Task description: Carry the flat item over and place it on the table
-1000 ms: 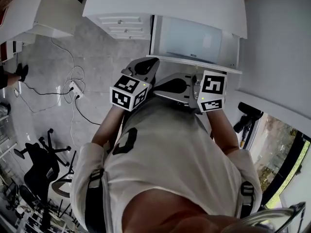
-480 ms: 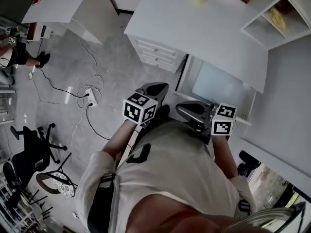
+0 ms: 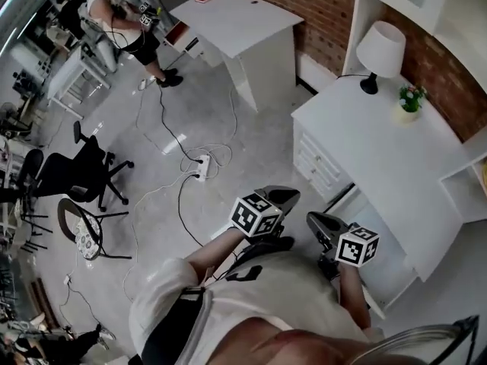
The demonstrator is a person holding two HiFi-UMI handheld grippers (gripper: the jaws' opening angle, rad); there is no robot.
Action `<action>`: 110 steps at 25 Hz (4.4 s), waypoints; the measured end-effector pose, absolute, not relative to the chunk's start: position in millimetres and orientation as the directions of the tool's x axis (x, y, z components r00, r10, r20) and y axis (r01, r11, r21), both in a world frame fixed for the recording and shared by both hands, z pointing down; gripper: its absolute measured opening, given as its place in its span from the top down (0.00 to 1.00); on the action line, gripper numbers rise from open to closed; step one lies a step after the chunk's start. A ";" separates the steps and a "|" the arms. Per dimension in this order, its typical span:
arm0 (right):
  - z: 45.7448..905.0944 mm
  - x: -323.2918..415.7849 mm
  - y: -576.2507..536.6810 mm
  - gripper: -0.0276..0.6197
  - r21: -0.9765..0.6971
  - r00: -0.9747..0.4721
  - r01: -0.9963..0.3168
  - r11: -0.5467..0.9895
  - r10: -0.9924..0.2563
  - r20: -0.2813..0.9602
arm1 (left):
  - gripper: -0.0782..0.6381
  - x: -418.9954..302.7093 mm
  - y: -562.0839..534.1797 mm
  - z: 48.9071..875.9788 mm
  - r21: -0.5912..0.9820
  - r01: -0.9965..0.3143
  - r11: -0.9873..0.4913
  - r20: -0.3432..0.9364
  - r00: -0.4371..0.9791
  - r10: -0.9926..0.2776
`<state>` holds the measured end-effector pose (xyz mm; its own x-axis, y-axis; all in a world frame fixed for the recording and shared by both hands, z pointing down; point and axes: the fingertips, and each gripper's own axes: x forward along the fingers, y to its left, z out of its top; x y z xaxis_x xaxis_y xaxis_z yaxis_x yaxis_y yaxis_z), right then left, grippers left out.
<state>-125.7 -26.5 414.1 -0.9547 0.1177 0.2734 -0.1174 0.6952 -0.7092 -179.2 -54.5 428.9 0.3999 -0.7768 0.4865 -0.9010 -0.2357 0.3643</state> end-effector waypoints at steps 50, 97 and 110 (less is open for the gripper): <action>737.9 302.5 -89.7 0.38 -0.570 -0.541 -0.810 -0.137 -0.201 0.817 | 0.41 56.9 -140.1 743.2 0.515 -0.792 -0.329 0.828 0.558 -0.047; 547.5 157.6 -23.1 0.37 -0.682 -0.663 -0.729 0.054 -0.302 0.685 | 0.42 -86.8 -59.6 514.6 0.692 -0.594 -0.411 0.447 0.799 -0.402; 507.9 90.7 -43.4 0.37 -0.665 -0.674 -0.728 0.168 -0.352 0.649 | 0.42 -157.9 -69.9 479.2 0.664 -0.598 -0.450 0.354 0.781 -0.515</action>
<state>90.7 -43.4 507.9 -0.6744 -0.3516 0.6493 -0.7277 0.1678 -0.6651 -157.9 -69.9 479.2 0.7808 -0.5151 0.3536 -0.5975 -0.4502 0.6635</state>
